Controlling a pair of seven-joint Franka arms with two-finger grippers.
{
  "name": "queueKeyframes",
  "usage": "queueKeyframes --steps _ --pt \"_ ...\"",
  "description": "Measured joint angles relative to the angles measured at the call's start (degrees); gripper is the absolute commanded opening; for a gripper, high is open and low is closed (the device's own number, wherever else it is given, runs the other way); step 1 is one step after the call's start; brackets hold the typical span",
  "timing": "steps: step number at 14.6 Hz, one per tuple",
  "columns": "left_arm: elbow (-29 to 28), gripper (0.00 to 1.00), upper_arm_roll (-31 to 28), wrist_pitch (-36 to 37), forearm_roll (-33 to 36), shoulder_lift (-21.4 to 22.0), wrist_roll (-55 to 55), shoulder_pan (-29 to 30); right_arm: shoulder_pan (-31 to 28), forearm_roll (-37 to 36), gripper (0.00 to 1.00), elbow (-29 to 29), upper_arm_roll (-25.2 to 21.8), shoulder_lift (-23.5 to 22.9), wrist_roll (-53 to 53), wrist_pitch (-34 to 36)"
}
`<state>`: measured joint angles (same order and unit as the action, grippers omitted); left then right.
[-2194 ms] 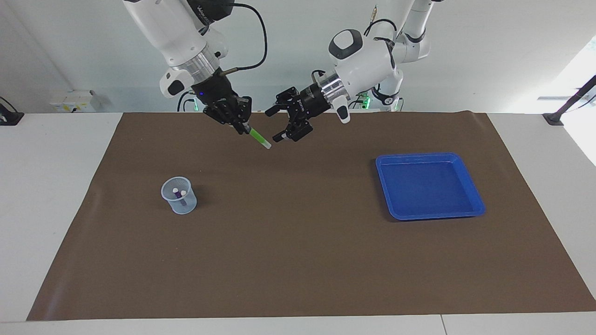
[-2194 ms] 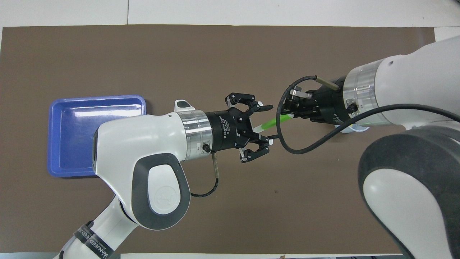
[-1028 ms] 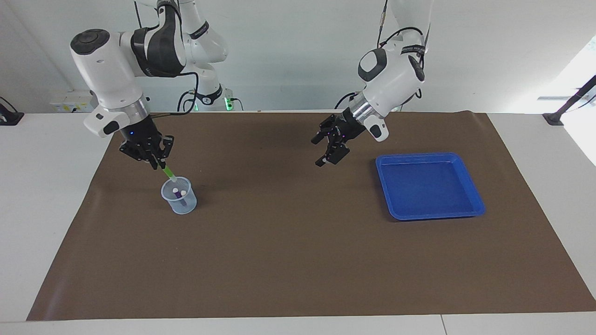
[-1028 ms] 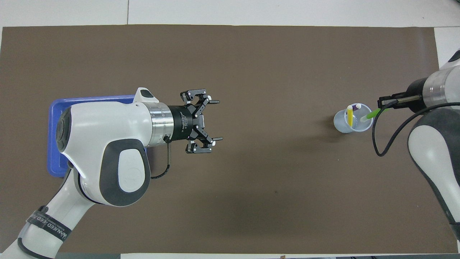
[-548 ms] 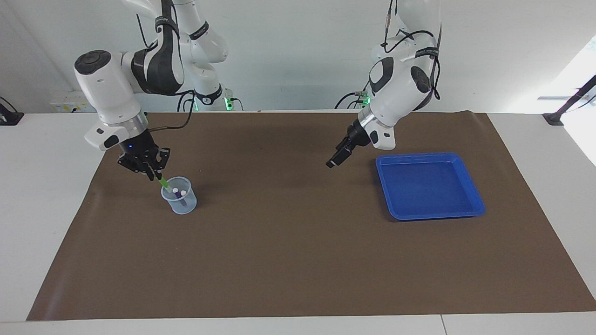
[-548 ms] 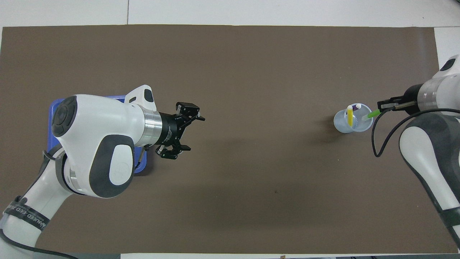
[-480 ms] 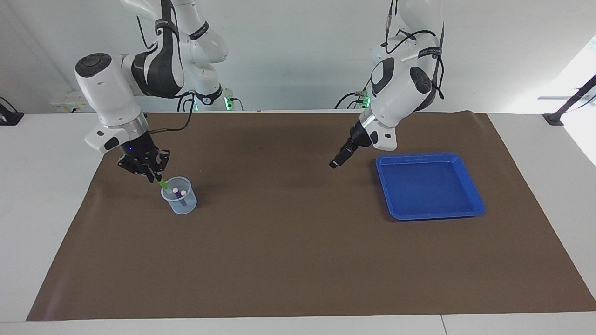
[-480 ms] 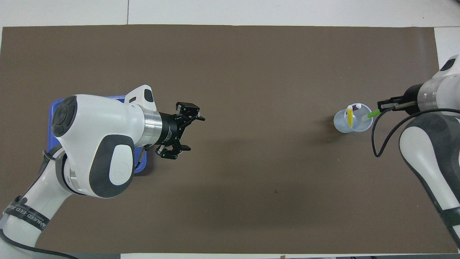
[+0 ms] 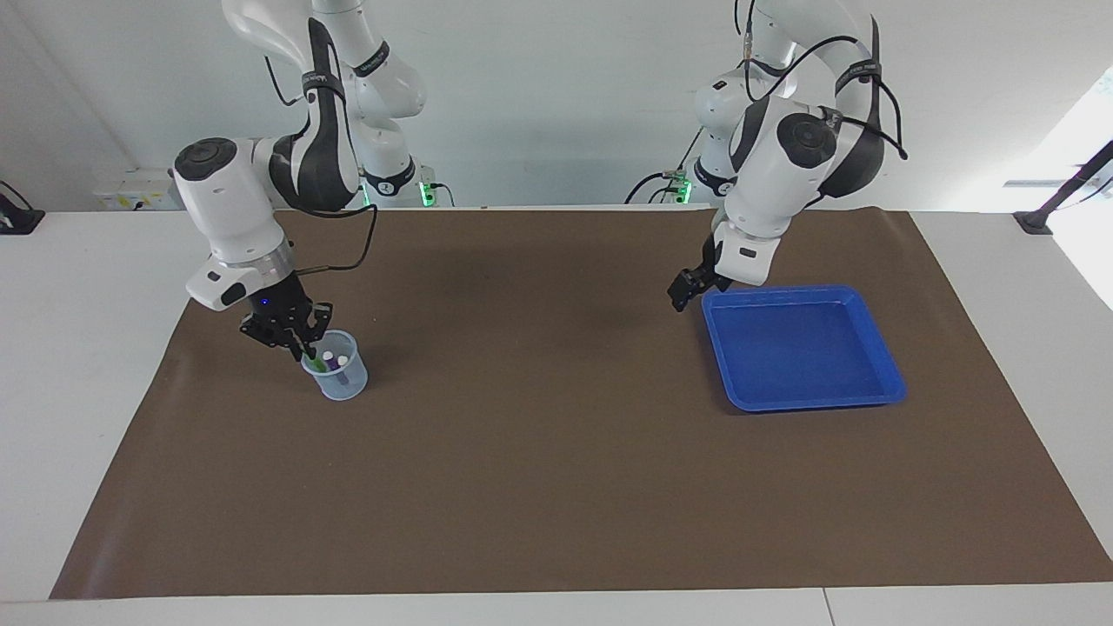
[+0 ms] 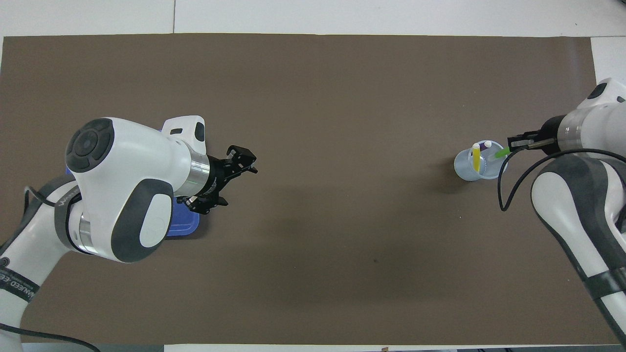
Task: Transfer and insert pens with both arms
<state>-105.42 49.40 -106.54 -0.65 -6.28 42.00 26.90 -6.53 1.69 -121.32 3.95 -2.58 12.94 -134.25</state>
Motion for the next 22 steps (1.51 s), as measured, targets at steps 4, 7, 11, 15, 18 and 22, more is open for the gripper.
queueKeyframes --steps 4,7,11,15,18,22 --pt "5.53 1.00 -0.13 4.37 3.46 -3.04 -2.96 0.48 0.01 0.00 1.00 0.04 0.01 0.00 0.00 -0.18" --pt "6.32 1.00 -0.13 5.07 3.79 -3.02 -3.02 0.82 0.04 0.00 1.00 1.92 0.01 -0.09 0.00 -0.04" --pt "6.59 1.00 -0.23 5.17 3.82 -2.95 -3.14 1.19 0.09 0.01 1.00 8.50 0.01 -0.12 -1.70 7.54" --pt "6.75 1.00 -16.02 5.62 3.86 -1.04 -6.33 -12.62 0.15 0.01 1.00 16.64 0.02 -0.08 -7.00 18.47" --pt "7.10 1.00 -34.38 7.33 3.82 1.09 -12.98 -28.01 0.20 -0.42 1.00 22.52 0.05 -0.07 -8.85 25.93" --pt "7.98 1.00 -47.66 13.09 2.55 5.61 -26.33 -37.45 0.89 -1.13 1.00 27.82 0.14 -0.05 -12.07 33.62"
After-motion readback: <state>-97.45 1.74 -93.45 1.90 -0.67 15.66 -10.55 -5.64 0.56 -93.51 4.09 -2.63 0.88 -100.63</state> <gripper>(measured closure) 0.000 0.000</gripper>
